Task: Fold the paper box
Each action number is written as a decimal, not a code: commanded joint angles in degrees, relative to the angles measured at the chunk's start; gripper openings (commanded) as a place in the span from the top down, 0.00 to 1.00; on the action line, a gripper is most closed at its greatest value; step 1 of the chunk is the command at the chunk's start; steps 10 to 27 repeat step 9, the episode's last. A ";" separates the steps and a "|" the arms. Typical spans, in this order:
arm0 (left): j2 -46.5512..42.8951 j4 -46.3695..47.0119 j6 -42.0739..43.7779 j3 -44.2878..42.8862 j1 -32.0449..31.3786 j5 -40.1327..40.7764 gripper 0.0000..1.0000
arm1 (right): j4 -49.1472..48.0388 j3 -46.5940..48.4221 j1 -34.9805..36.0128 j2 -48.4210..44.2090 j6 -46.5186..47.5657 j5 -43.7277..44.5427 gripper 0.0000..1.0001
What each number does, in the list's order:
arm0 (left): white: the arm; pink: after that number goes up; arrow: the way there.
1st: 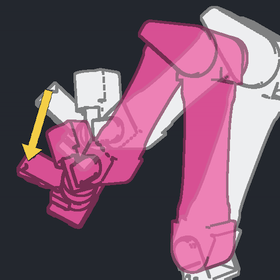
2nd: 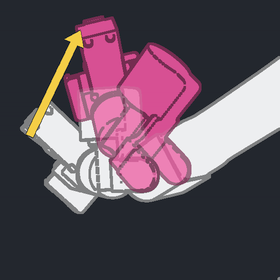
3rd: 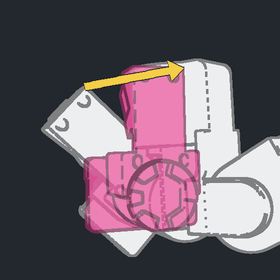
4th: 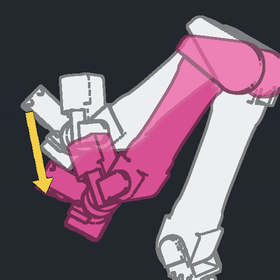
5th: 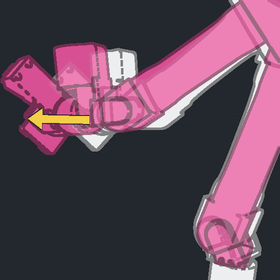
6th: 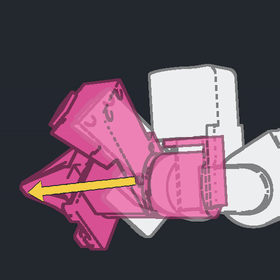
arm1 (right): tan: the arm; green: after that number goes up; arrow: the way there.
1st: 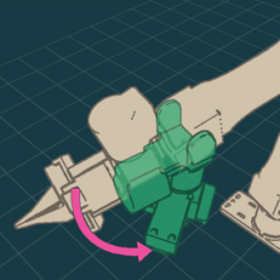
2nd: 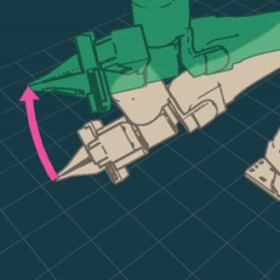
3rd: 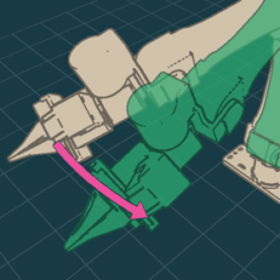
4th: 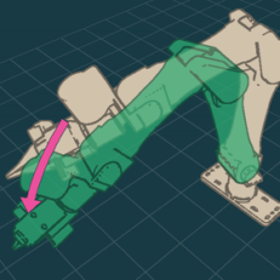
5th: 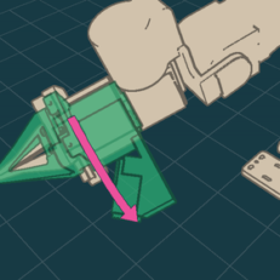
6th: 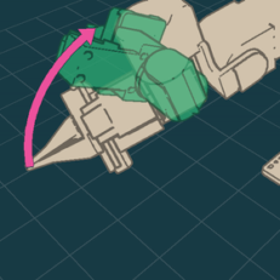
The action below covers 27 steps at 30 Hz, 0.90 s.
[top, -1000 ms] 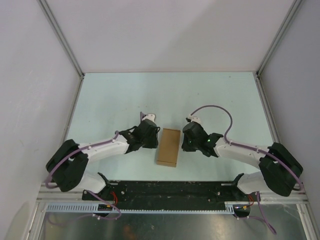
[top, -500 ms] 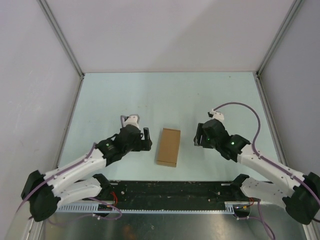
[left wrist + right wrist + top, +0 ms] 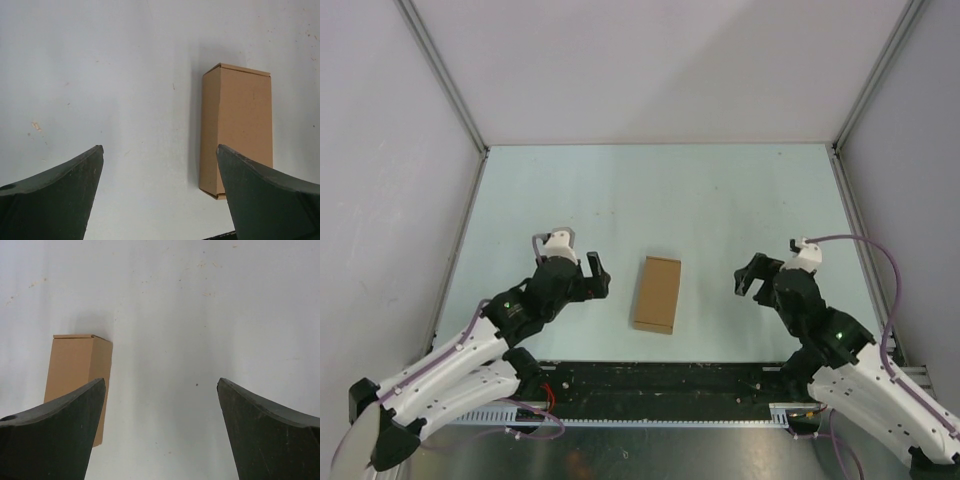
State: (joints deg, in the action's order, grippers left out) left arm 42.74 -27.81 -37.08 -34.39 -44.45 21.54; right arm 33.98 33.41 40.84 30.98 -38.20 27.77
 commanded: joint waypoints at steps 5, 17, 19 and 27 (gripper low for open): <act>-4.06 -1.46 -0.45 0.64 0.32 5.00 0.00 | -3.74 -3.53 -0.06 -4.53 0.93 4.31 0.00; -3.89 -3.29 -0.62 -0.06 0.33 8.51 0.00 | -4.62 -3.53 -0.06 -3.91 1.72 4.31 0.00; -3.89 -3.29 -0.62 -0.06 0.33 8.51 0.00 | -4.62 -3.53 -0.06 -3.91 1.72 4.31 0.00; -3.89 -3.29 -0.62 -0.06 0.33 8.51 0.00 | -4.62 -3.53 -0.06 -3.91 1.72 4.31 0.00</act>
